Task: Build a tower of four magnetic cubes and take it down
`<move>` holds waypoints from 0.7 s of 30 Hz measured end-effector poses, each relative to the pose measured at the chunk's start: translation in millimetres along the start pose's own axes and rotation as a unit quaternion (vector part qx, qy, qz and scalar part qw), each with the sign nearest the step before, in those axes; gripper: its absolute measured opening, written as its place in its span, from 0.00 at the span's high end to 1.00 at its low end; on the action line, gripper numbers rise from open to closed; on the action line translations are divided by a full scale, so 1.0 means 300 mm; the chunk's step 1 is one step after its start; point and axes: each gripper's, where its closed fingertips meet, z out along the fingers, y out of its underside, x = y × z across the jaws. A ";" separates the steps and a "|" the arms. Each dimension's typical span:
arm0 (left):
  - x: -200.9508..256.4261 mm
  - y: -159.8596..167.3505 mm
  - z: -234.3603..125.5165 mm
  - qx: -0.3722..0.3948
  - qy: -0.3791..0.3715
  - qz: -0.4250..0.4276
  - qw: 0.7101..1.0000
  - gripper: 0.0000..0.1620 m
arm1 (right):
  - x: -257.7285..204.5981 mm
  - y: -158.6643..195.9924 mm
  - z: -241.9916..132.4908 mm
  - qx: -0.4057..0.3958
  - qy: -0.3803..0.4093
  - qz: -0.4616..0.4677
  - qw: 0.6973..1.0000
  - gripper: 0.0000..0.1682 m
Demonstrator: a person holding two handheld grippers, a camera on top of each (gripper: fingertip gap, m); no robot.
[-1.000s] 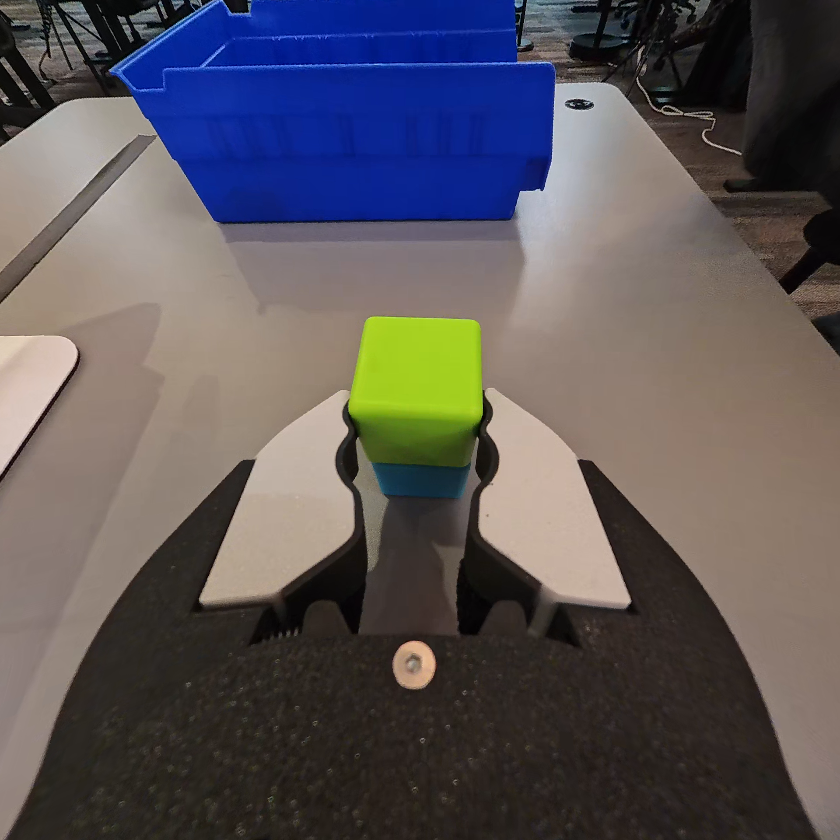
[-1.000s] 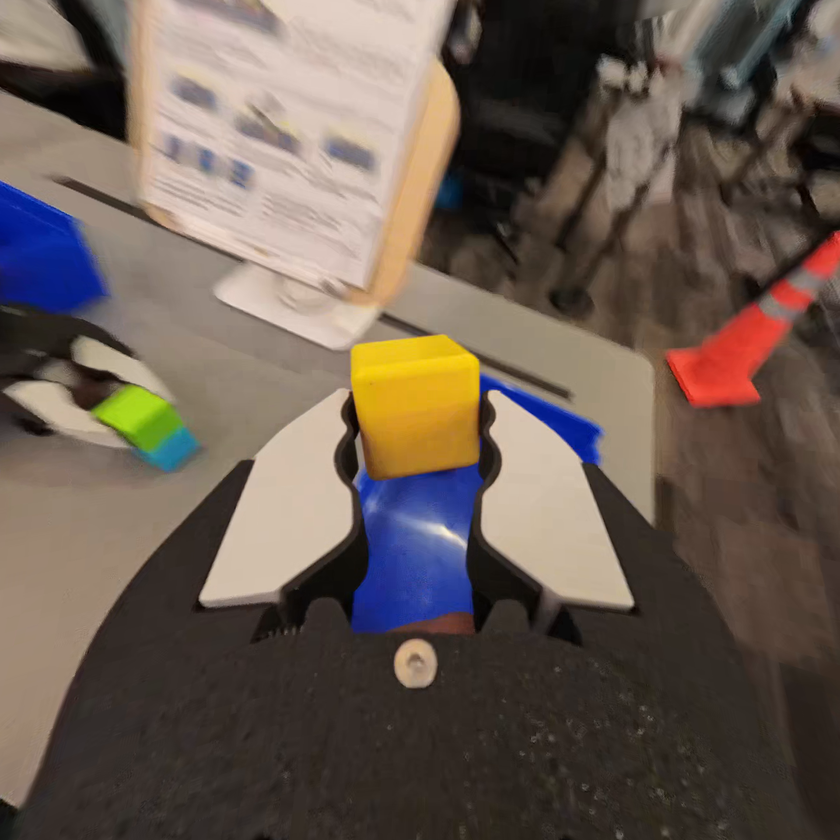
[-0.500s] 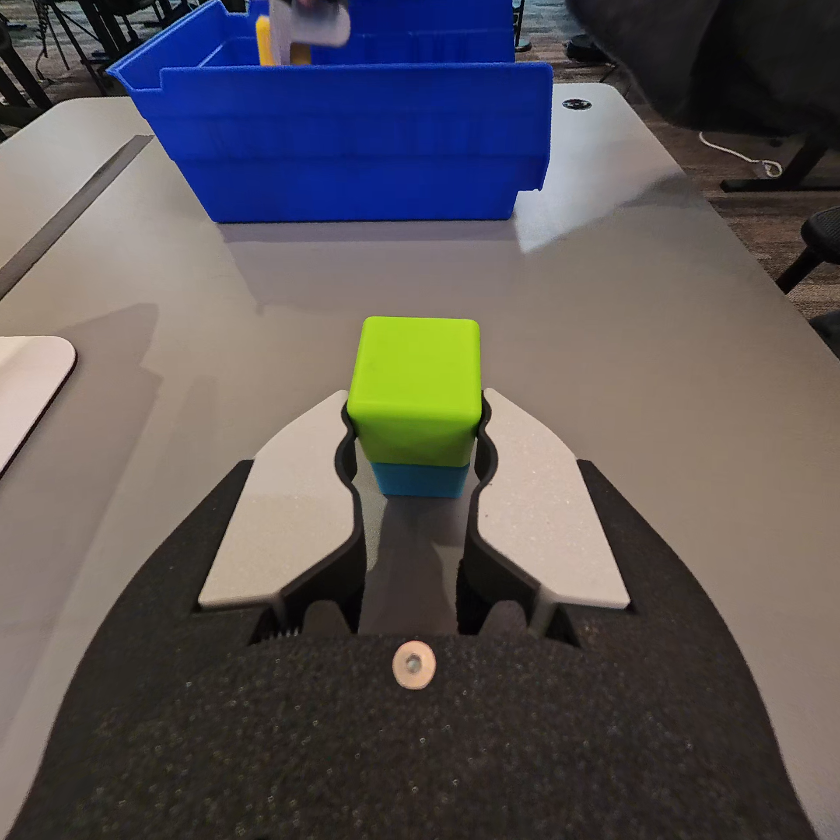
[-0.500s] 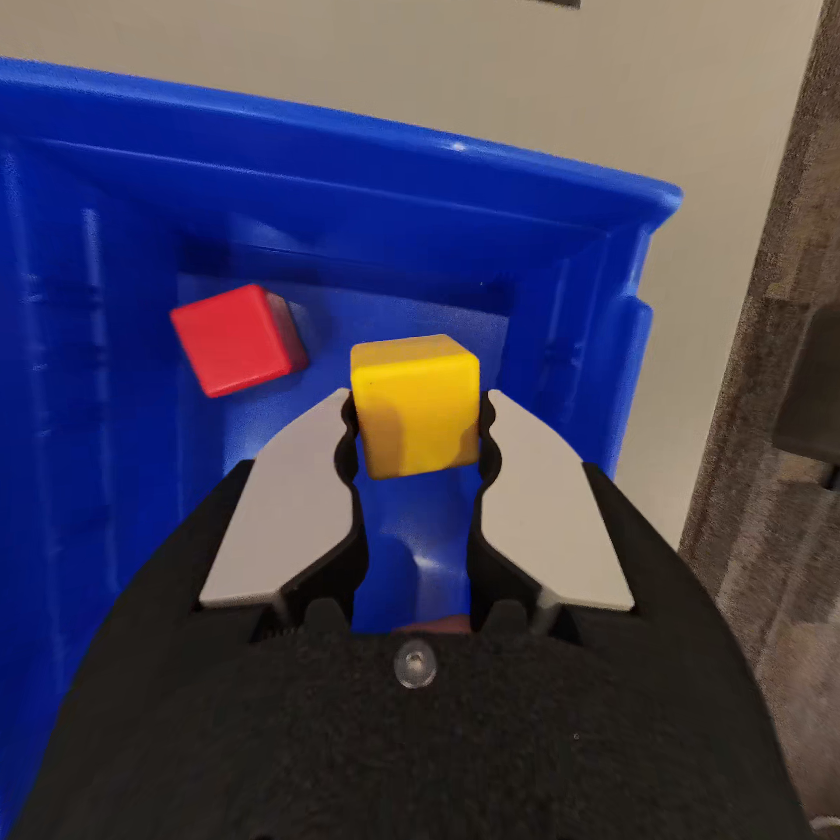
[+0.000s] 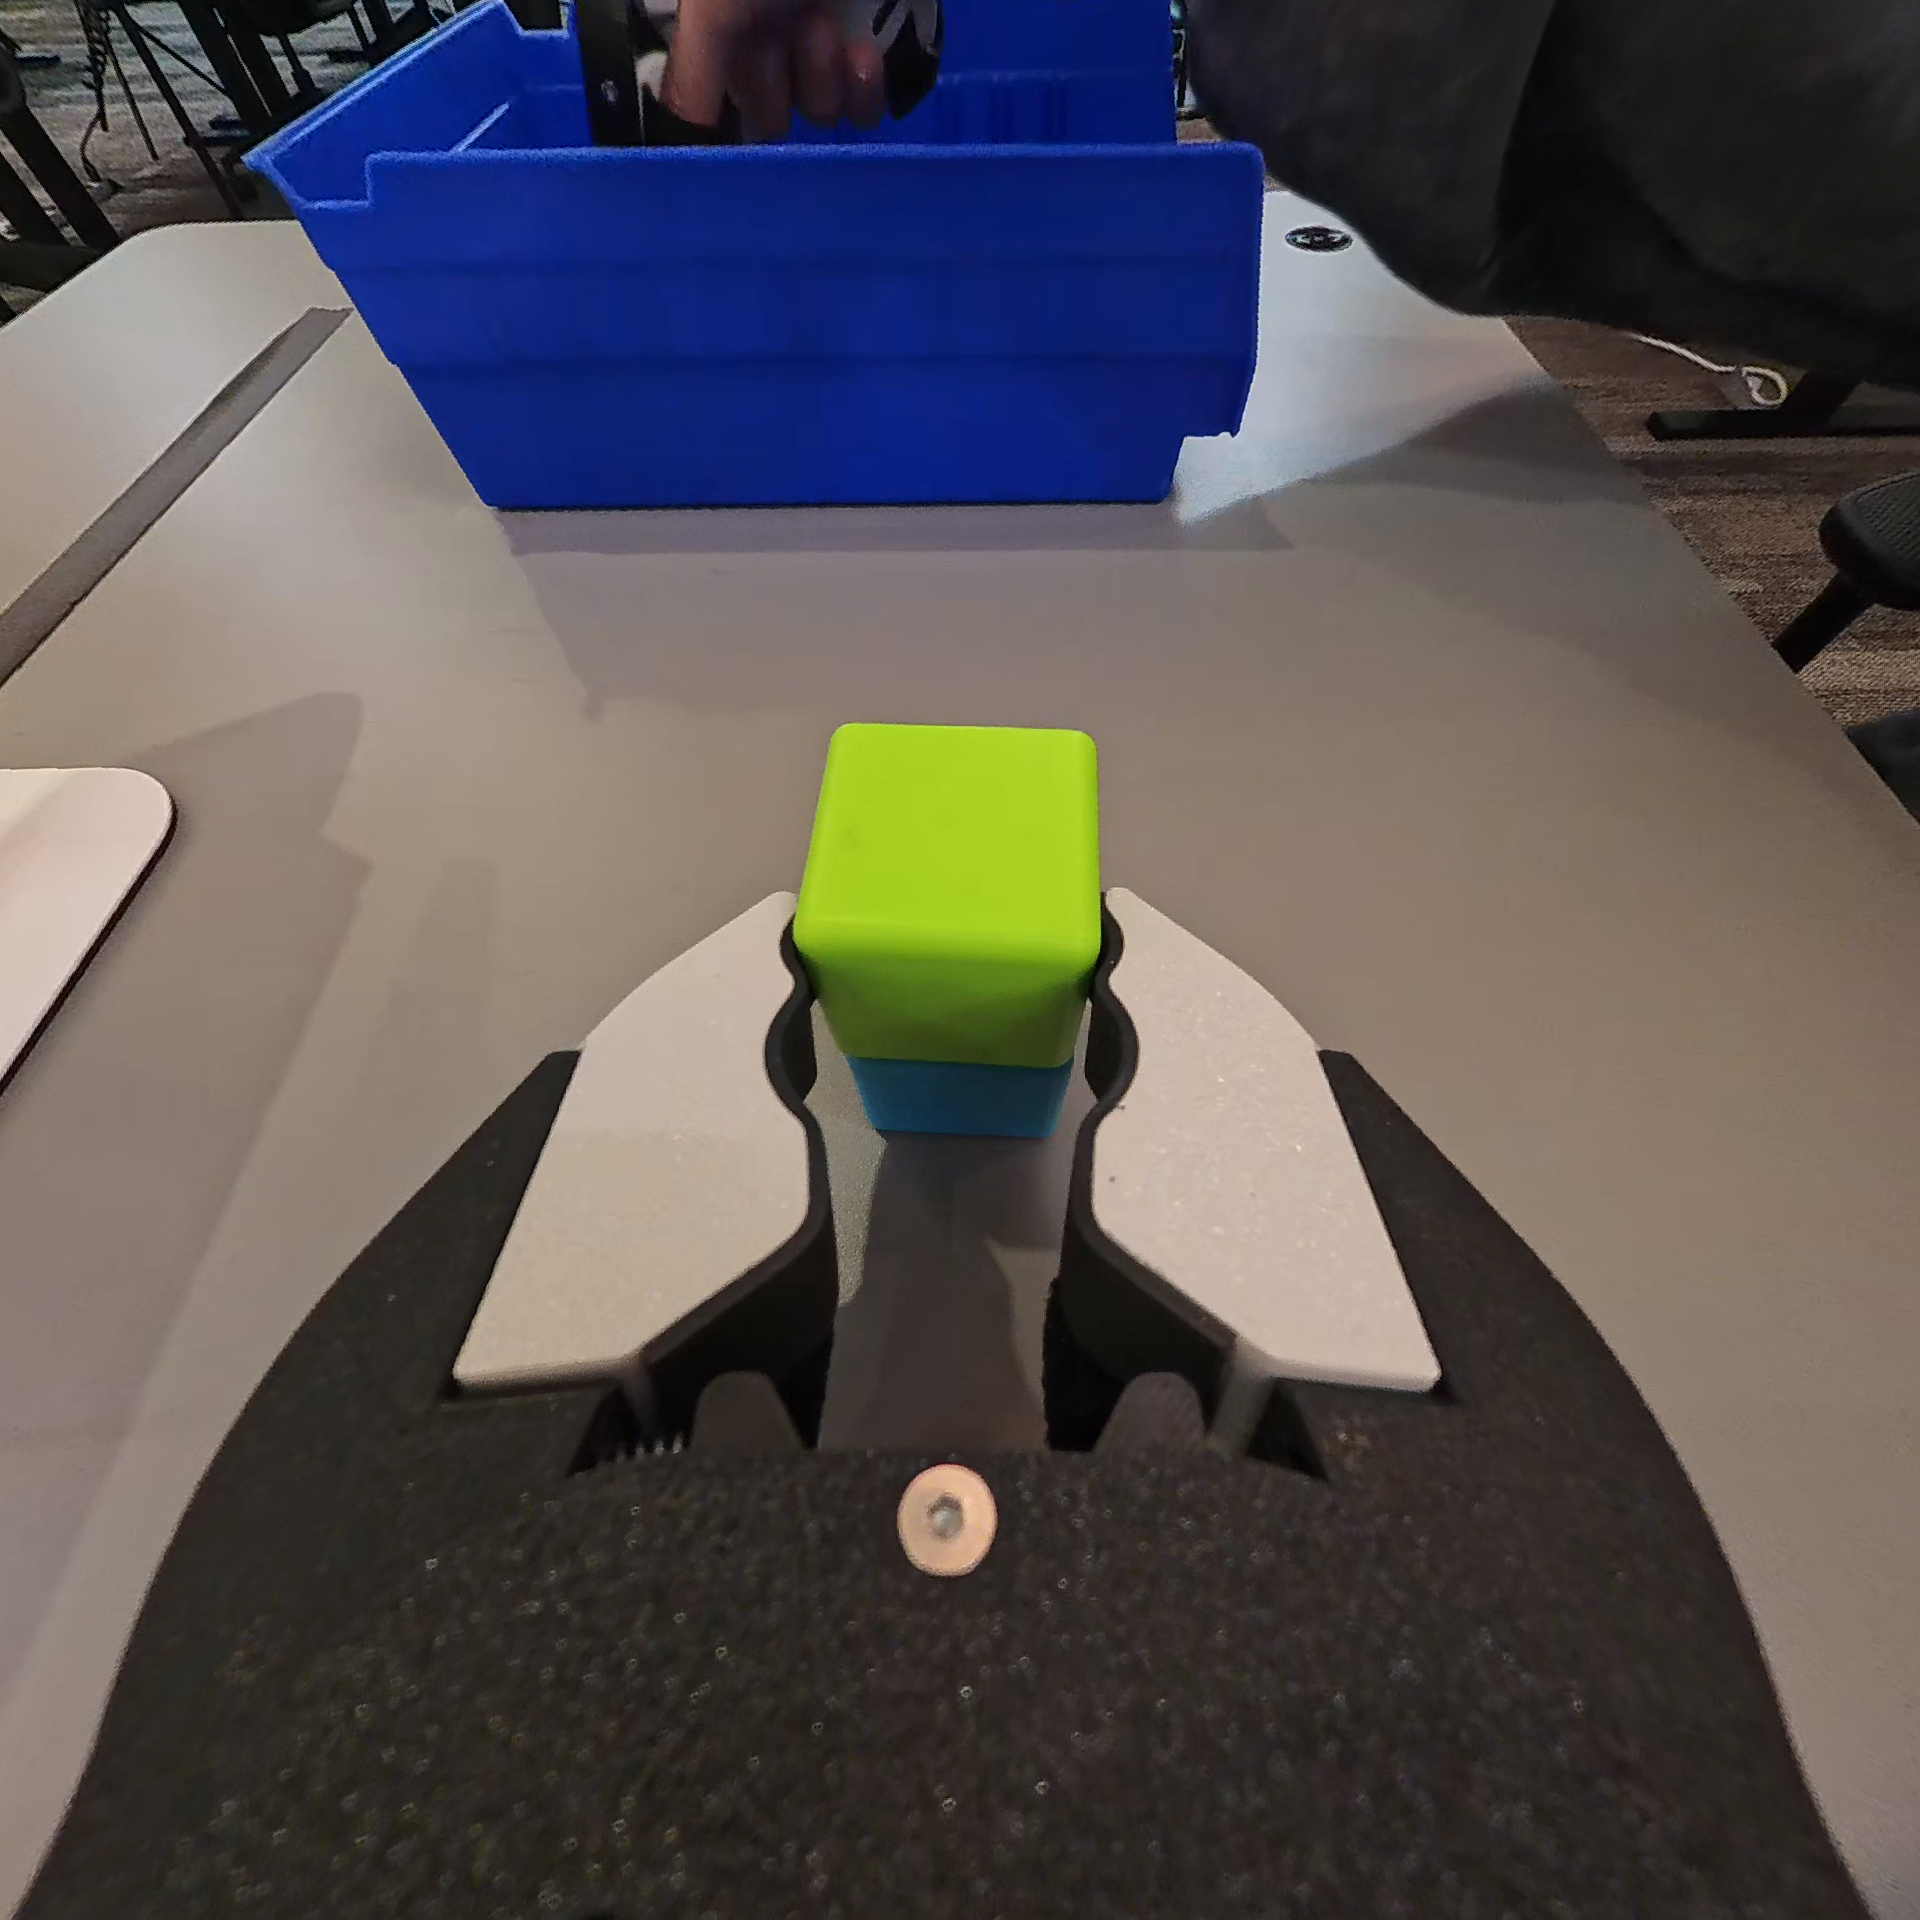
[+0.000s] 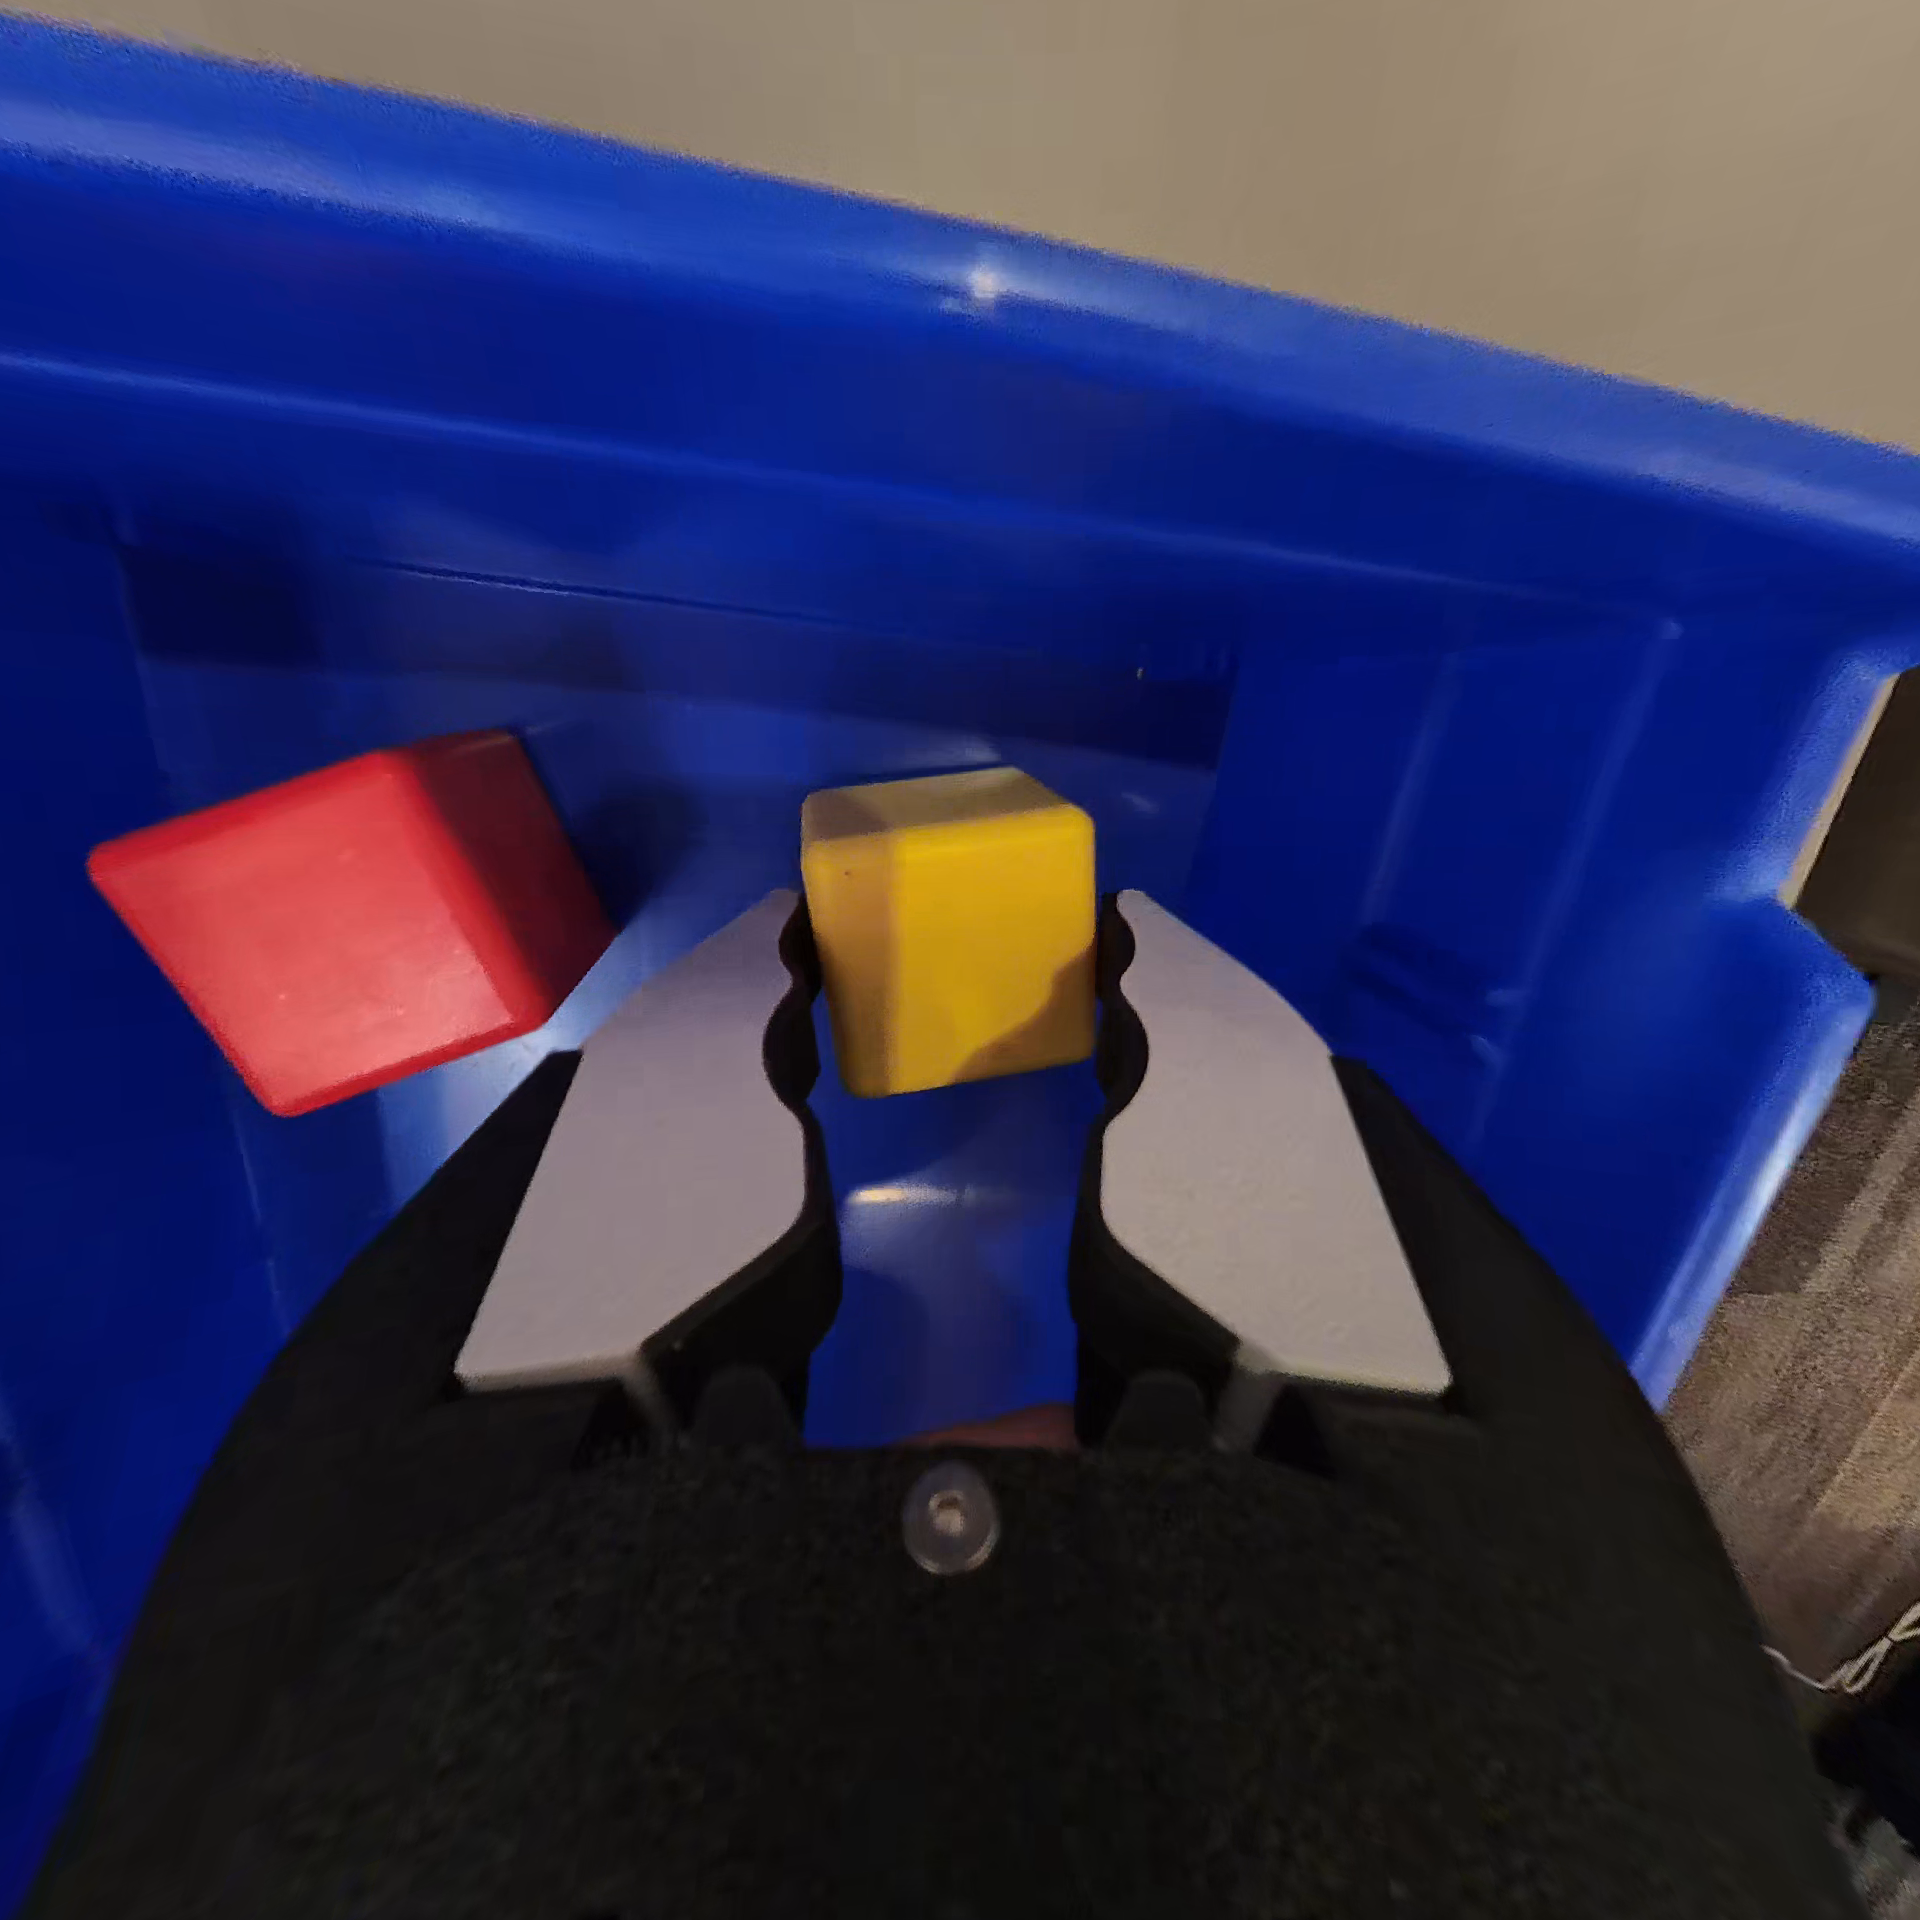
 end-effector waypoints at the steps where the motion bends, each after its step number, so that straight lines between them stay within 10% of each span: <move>1: 0.000 0.000 0.000 0.000 0.000 0.000 1.000 0.70 | 0.002 -0.004 0.003 0.005 0.000 0.004 1.000 0.70; 13: -0.001 -0.003 -0.004 0.002 0.004 -0.005 1.000 0.70 | -0.092 -0.020 -0.226 0.172 -0.051 -0.027 0.983 0.54; 21: -0.004 -0.116 -0.079 0.084 0.005 -0.029 0.996 0.70 | -0.622 0.201 -0.616 0.405 -0.253 -0.151 0.866 0.59</move>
